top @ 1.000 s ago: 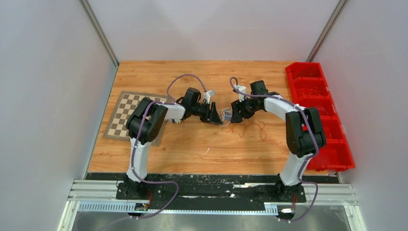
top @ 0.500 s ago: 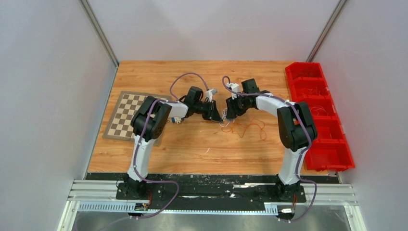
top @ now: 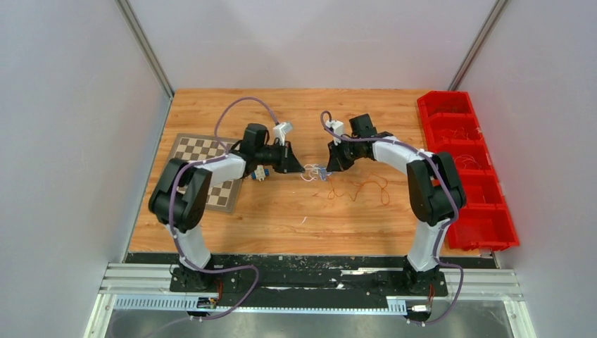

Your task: Untangle the cables

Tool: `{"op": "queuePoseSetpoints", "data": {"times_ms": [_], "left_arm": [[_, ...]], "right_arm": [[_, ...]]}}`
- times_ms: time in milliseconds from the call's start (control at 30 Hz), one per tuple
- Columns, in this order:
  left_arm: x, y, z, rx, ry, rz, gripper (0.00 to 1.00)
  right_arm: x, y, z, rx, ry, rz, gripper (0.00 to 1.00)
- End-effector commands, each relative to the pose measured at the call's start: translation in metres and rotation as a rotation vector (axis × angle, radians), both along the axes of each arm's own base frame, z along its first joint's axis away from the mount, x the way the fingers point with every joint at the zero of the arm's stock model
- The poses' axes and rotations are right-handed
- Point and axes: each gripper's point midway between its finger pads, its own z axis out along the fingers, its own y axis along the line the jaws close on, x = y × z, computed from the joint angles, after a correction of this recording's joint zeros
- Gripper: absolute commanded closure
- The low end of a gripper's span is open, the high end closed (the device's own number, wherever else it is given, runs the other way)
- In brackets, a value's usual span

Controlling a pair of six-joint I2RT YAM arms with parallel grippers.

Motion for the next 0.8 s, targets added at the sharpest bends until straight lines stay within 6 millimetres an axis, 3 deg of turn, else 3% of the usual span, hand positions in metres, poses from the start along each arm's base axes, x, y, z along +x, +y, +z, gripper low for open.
{"op": "queuePoseSetpoints", "data": {"times_ms": [0, 100, 233, 467, 567, 667, 767], "left_arm": [[-0.008, 0.049, 0.043, 0.018, -0.113, 0.009, 1.00], [-0.015, 0.064, 0.067, 0.039, -0.174, 0.003, 1.00], [-0.017, 0.083, 0.117, 0.011, -0.276, 0.039, 1.00], [-0.010, 0.123, 0.189, -0.022, -0.392, 0.141, 1.00], [-0.013, 0.130, 0.213, -0.020, -0.456, 0.144, 1.00], [-0.019, 0.130, 0.220, -0.026, -0.459, 0.127, 1.00], [-0.022, 0.130, 0.254, -0.039, -0.554, 0.123, 1.00]], "right_arm": [[0.033, -0.060, 0.007, -0.184, -0.168, -0.092, 1.00], [0.031, -0.070, 0.003, -0.217, -0.173, -0.096, 1.00], [0.029, -0.087, -0.008, -0.287, -0.179, -0.101, 1.00], [0.031, -0.127, -0.032, -0.371, -0.144, -0.139, 1.00], [0.032, -0.131, -0.030, -0.344, -0.130, -0.151, 1.00], [0.031, -0.129, -0.024, -0.324, -0.131, -0.147, 1.00], [0.031, -0.133, -0.025, -0.347, -0.139, -0.144, 1.00]]}}
